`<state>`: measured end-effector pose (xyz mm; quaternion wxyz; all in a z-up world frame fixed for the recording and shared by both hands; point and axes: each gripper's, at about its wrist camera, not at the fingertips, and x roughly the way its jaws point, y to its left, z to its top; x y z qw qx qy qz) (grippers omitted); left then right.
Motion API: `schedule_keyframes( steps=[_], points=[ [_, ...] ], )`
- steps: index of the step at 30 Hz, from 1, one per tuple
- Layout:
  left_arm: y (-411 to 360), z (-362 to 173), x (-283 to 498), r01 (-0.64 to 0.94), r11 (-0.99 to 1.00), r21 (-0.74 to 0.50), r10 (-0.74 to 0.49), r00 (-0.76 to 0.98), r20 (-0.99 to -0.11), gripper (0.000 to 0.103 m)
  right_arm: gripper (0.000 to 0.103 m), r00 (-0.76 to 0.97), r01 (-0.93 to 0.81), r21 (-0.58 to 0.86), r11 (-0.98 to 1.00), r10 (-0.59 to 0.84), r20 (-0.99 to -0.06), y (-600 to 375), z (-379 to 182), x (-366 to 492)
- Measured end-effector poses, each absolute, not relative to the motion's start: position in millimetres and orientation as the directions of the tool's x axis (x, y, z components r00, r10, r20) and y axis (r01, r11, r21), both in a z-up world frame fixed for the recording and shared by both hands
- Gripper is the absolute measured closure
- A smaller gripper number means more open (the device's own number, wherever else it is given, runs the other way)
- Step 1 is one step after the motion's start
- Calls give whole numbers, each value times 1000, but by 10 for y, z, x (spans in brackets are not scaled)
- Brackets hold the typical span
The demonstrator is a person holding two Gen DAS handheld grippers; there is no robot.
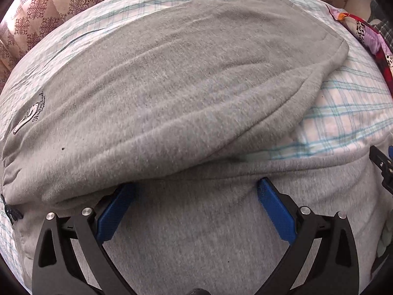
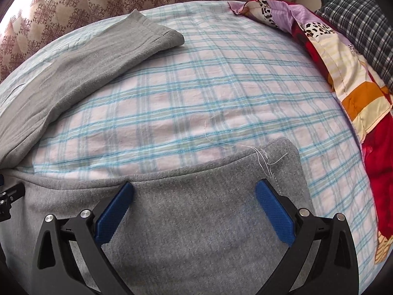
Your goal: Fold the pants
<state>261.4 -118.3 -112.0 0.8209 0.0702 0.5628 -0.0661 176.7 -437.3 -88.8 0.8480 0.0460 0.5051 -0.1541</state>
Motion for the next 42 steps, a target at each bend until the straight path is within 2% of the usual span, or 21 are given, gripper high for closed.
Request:
schedule_keyframes(
  steps=[5, 11, 16, 21, 30, 35, 42],
  points=[
    [-1188, -1086, 2590, 190, 980, 51, -21, 361, -932, 2, 5, 440, 301, -76, 951, -209, -873, -4362, -861, 1727],
    [-1056, -891, 2421, 194, 981, 4, -67, 359, -931, 2, 5, 477, 268, -100, 958, -222, -850, -4185, -569, 1578],
    [-848, -687, 2312, 204, 978, -47, -121, 370, -921, 2, 5, 506, 243, -95, 965, -210, -837, -4054, -455, 1649],
    [-463, -510, 2303, 169, 984, -57, -123, 407, -905, 2, 5, 522, 223, -68, 972, -178, -834, -3891, -419, 1827],
    [423, -494, 2658, 36, 999, -14, -29, 451, -892, 2, 5, 551, 126, -56, 990, -117, -826, -3368, -375, 2325],
    [918, -676, 2888, -70, 998, 10, 39, 428, -903, 2, 5, 552, 69, -50, 996, -80, -830, -3099, -417, 2675],
    [1344, -964, 3138, -139, 990, 29, 81, 389, -918, 2, 5, 505, 12, -58, 998, -56, -861, -2804, -686, 3143]
  ],
)
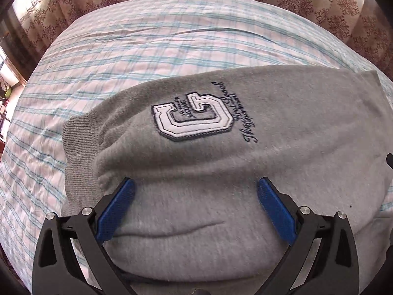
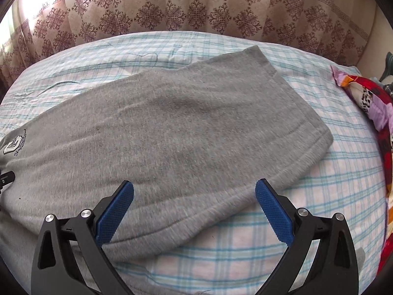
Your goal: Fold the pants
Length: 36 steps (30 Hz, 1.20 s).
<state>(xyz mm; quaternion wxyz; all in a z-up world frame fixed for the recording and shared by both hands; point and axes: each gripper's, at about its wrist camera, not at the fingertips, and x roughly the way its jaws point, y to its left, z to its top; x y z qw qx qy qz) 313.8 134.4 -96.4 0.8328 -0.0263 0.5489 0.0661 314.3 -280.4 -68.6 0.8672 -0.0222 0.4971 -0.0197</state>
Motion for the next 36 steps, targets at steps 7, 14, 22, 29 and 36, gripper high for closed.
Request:
schedule_keyframes(
  steps=[7, 14, 22, 29, 36],
  points=[
    [1519, -964, 3274, -137, 990, -30, 27, 394, -919, 2, 5, 441, 34, -71, 997, -78, -894, -2748, -949, 3350],
    [1730, -686, 3323, -115, 993, -29, 28, 467, -884, 2, 5, 452, 29, -77, 997, -82, -888, -2735, -959, 3338],
    [2341, -620, 3396, -230, 973, 2, 115, 481, -869, 2, 5, 456, 29, -77, 997, -82, -886, -2747, -969, 3344],
    [2681, -859, 3528, -210, 971, -111, -5, 450, -893, 25, 5, 456, 31, -81, 996, -87, -886, -2738, -972, 3357],
    [2532, -932, 3591, -107, 990, -92, -32, 467, -883, 43, 5, 464, 33, -84, 996, -89, -881, -2723, -975, 3342]
  ],
)
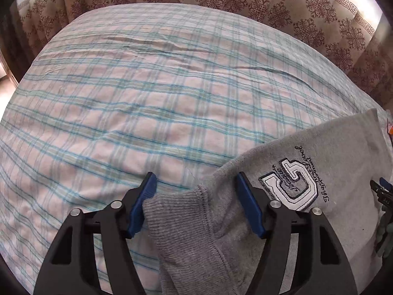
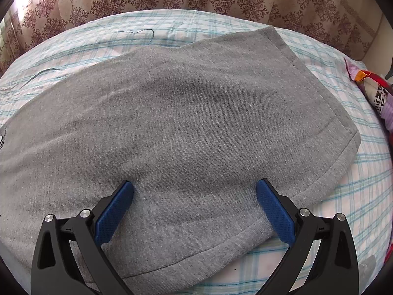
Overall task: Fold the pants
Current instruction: 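Grasp the ribbed waistband with the left tool while the right tool grasps the leg fabric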
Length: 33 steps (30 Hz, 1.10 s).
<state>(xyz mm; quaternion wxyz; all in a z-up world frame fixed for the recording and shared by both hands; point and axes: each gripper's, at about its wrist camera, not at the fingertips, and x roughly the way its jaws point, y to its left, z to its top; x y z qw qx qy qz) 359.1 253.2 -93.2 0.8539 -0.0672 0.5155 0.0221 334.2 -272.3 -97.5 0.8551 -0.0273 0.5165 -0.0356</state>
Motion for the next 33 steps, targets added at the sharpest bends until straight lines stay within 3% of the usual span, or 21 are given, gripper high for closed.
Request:
schedule_keyframes(
  steps=[2, 7, 12, 25, 33],
  points=[
    [2471, -917, 3584, -75, 992, -103, -57, 468, -882, 65, 5, 466, 33, -82, 996, -88, -880, -2724, -975, 3340],
    [2258, -775, 3431, -42, 998, -36, -11, 502, -865, 77, 5, 461, 29, -76, 997, -81, -884, -2738, -975, 3346],
    [2039, -458, 3090, 5, 1000, -11, -12, 571, -821, 77, 5, 438, 19, -66, 998, -68, -896, -2763, -956, 3392],
    [1628, 0, 1987, 198, 973, -123, -220, 605, -765, 77, 5, 487, 143, 94, 985, 12, -873, -3256, -456, 3927],
    [1600, -81, 1491, 289, 941, -178, -315, 547, -776, 77, 5, 518, 319, 334, 887, 132, -845, -3743, -359, 4454]
  ],
)
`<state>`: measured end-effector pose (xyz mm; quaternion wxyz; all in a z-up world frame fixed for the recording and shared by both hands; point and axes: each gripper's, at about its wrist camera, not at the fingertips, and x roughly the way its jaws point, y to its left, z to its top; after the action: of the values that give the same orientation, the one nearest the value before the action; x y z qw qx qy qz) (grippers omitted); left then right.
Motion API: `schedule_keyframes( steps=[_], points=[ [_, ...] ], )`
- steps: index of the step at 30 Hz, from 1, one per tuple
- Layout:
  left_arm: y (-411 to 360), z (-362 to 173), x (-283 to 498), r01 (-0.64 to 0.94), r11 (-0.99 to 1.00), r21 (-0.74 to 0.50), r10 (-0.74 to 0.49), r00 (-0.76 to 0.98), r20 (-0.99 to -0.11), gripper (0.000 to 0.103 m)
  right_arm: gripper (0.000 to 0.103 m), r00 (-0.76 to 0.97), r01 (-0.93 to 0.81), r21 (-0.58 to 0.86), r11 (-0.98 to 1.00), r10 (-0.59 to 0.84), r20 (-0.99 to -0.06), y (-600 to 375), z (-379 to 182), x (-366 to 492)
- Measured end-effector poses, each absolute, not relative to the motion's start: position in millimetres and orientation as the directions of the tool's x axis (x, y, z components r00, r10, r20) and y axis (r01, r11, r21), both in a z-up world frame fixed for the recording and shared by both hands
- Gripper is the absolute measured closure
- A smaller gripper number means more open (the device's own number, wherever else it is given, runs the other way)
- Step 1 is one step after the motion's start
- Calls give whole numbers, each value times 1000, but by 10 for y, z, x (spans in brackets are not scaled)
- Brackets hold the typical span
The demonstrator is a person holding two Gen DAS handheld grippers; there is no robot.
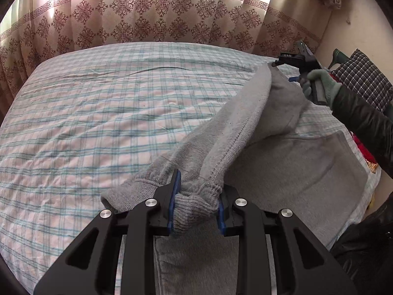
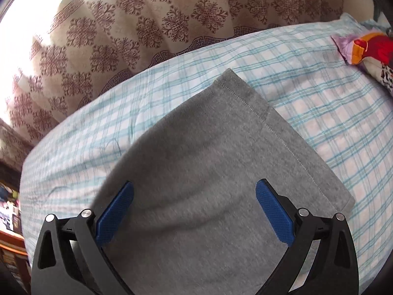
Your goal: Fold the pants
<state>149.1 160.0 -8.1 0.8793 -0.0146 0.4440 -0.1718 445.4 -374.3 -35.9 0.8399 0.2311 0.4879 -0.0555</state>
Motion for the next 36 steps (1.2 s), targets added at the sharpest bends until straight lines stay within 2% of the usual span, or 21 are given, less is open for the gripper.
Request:
schedule_keyframes(
  steps=[4, 8, 12, 14, 16, 17, 18, 19, 22, 27, 30, 36],
  points=[
    [1581, -167, 1391, 302, 935, -187, -327, 524, -786, 77, 5, 529, 380, 408, 830, 167, -832, -3884, -427, 4648],
    [1614, -205, 1336, 299, 932, -206, -340, 518, -785, 77, 5, 520, 381, 357, 853, 122, -846, -3873, -401, 4888],
    [1655, -211, 1285, 299, 930, -216, -348, 518, -781, 77, 11, 498, 364, 297, 883, 85, -863, -3793, -367, 5112],
    [1682, -214, 1270, 292, 931, -216, -345, 519, -782, 77, 23, 441, 389, 219, 895, 27, -897, -3764, -423, 5174],
    [1714, -198, 1261, 288, 933, -215, -341, 525, -780, 77, 60, 387, 425, 154, 892, -25, -922, -3791, -493, 5166],
    [1727, -184, 1263, 285, 936, -208, -334, 531, -779, 77, 68, 367, 439, 133, 889, -42, -929, -3821, -516, 5144],
    [1743, -167, 1270, 280, 939, -202, -327, 538, -777, 77, 82, 361, 449, 122, 885, -54, -931, -3865, -515, 5114],
    [1760, -145, 1281, 273, 941, -198, -321, 545, -774, 76, 90, 366, 458, 114, 881, -70, -928, -3909, -488, 5077],
    [1804, -56, 1334, 254, 950, -182, -299, 573, -763, 76, 99, 406, 458, 104, 883, -103, -908, -4060, -301, 4927],
    [1949, 166, 1465, 191, 966, -172, -255, 633, -731, 76, 99, 498, 436, 166, 885, -84, -863, -4267, 227, 4593],
    [2089, 325, 1482, 151, 967, -206, -253, 668, -699, 76, 99, 555, 425, 213, 880, -67, -829, -4363, 580, 4328],
    [2220, 615, 1320, 150, 962, -229, -266, 716, -645, 76, 99, 650, 392, 308, 867, -25, -759, -4528, 1194, 3710]
  ],
)
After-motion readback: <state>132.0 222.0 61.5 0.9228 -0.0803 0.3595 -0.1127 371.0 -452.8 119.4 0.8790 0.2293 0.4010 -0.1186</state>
